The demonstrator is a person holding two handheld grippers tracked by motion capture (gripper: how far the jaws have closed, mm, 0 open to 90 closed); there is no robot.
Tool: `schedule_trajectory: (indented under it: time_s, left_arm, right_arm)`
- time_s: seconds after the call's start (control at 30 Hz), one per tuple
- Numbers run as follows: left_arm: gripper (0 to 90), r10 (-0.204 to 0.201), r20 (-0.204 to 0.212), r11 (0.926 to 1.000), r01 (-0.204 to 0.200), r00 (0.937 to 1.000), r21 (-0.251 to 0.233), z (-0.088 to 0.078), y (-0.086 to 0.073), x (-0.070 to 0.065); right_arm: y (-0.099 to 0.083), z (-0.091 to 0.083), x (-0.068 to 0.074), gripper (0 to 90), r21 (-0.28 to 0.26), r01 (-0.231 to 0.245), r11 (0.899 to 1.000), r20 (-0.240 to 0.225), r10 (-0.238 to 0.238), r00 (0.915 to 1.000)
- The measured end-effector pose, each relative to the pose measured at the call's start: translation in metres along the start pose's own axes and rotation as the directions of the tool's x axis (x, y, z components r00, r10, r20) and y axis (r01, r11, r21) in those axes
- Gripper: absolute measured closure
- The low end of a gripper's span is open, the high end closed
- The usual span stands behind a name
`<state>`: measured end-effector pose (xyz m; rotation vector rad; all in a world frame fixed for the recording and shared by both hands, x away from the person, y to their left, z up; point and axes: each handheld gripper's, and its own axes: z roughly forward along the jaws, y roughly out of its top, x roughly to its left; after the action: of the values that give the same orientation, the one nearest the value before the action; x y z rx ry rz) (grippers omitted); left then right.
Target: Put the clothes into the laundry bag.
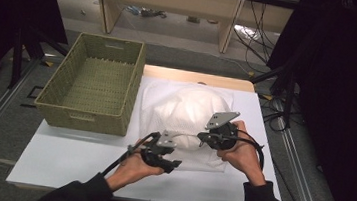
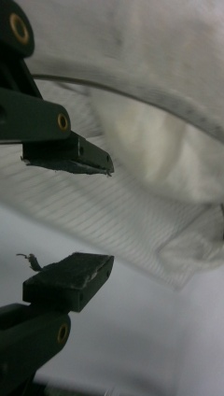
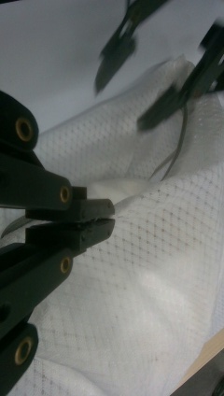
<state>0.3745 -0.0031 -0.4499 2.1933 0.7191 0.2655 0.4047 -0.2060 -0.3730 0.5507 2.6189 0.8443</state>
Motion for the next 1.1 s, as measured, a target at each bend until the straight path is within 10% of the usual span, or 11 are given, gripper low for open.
schedule_trajectory:
  time_s: [0.2,0.4,0.63,0.7,0.77,0.83,0.97,1.1]
  left_arm:
    - [45.4,-0.015,-0.106,0.9998,0.016,0.9943,0.014,0.051,0.014,0.014]
    - [82.9,0.024,-0.175,0.9991,-0.018,0.9842,0.038,0.079,0.026,0.026]
    - [85.2,0.004,-0.341,0.9995,-0.015,0.9399,-0.029,0.082,0.044,0.051]
    - [80.6,-0.036,-0.274,0.9993,0.035,0.9612,-0.010,0.087,0.037,0.052]
    - [71.4,-0.043,-0.266,0.9990,0.038,0.9630,-0.022,0.084,0.034,0.048]
    - [59.1,-0.021,-0.188,0.9997,0.019,0.9820,-0.015,0.059,0.029,0.037]
    - [51.1,-0.010,-0.136,0.9991,0.004,0.9907,-0.043,0.005,0.017,0.027]
    - [44.1,-0.001,-0.179,0.9972,-0.012,0.9838,-0.073,-0.048,-0.006,0.027]
  right_arm:
    - [-0.006,0.000,-0.003,89.6,0.004,-0.020,1.000,-0.010,0.020,0.9998]
    - [-0.011,0.003,-0.008,89.6,0.020,-0.029,0.999,-0.009,0.029,0.9995]
    - [-0.011,0.005,-0.012,89.7,0.027,-0.049,0.998,-0.002,0.049,0.9988]
    - [-0.012,0.010,-0.012,89.7,0.033,-0.058,0.998,-0.002,0.058,0.9983]
    - [-0.014,0.014,-0.013,89.7,0.048,-0.050,0.998,-0.009,0.050,0.9987]
    - [-0.017,0.015,-0.013,89.7,0.057,-0.073,0.996,0.002,0.073,0.9973]
    - [-0.018,0.014,-0.017,89.7,0.047,-0.067,0.997,0.004,0.067,0.9977]
    - [-0.018,0.014,-0.016,89.6,0.048,-0.071,0.996,0.005,0.071,0.9975]
